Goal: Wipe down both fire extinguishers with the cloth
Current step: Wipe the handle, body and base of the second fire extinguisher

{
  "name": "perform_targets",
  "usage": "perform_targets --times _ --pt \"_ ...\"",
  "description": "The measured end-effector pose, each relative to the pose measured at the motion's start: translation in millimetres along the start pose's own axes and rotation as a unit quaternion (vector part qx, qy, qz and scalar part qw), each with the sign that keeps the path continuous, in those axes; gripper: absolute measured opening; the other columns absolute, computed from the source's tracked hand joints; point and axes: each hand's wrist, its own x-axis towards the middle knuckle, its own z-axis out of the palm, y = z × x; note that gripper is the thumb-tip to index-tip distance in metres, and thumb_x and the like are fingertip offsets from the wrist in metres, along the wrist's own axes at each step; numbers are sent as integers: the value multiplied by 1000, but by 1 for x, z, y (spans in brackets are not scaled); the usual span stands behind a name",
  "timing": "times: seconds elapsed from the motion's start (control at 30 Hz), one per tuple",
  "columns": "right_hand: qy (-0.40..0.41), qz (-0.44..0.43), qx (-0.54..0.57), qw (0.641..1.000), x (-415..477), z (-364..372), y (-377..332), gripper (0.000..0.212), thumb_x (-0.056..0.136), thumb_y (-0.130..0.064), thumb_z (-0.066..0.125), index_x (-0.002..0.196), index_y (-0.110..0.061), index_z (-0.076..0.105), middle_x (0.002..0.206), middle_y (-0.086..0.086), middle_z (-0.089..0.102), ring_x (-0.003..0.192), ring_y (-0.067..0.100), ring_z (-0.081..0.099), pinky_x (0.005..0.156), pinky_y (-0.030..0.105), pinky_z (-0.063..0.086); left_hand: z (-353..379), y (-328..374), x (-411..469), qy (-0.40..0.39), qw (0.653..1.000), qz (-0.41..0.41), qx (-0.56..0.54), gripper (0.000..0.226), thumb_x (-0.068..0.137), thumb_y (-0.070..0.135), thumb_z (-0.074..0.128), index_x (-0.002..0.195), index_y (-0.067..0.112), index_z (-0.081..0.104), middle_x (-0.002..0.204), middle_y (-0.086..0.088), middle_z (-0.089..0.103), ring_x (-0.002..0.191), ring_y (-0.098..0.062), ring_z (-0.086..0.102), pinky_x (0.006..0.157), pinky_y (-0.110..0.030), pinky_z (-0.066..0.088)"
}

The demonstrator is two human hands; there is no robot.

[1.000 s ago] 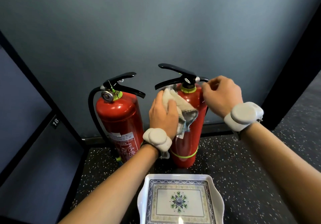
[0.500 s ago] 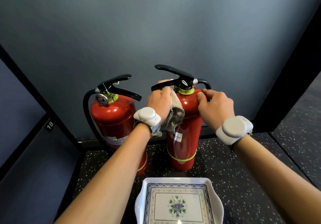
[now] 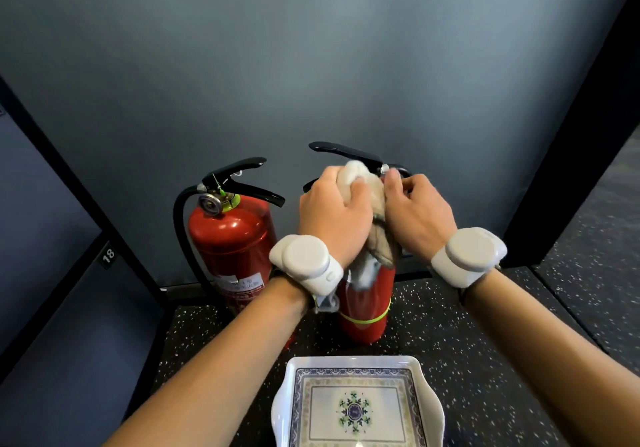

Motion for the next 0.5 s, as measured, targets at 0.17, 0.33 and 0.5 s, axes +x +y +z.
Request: perform_targets --times 0.17,0.33,0.5 --pt "-62 -54 145 986 -8 -11 -14 56 102 -62 46 90 -10 65 82 -1 67 74 13 62 74 35 51 12 20 5 -68 976 1 -206 48 103 57 30 120 29 64 124 7 67 126 -15 56 112 -37 39" --pt "66 -109 162 979 18 -32 -13 50 90 -58 64 101 -10 71 97 10 78 90 29 74 83 49 61 19 3 14 59 981 34 -181 51 100 50 30 106 15 66 109 -3 69 106 -23 62 95 -36 46" --pt "168 -100 85 977 73 -56 -15 44 96 -55 64 119 -17 66 100 -3 65 92 16 61 86 33 51 37 -20 -1 60 998 5 -11 24 97 40 60 98 16 60 105 1 59 100 -18 53 87 -27 38"
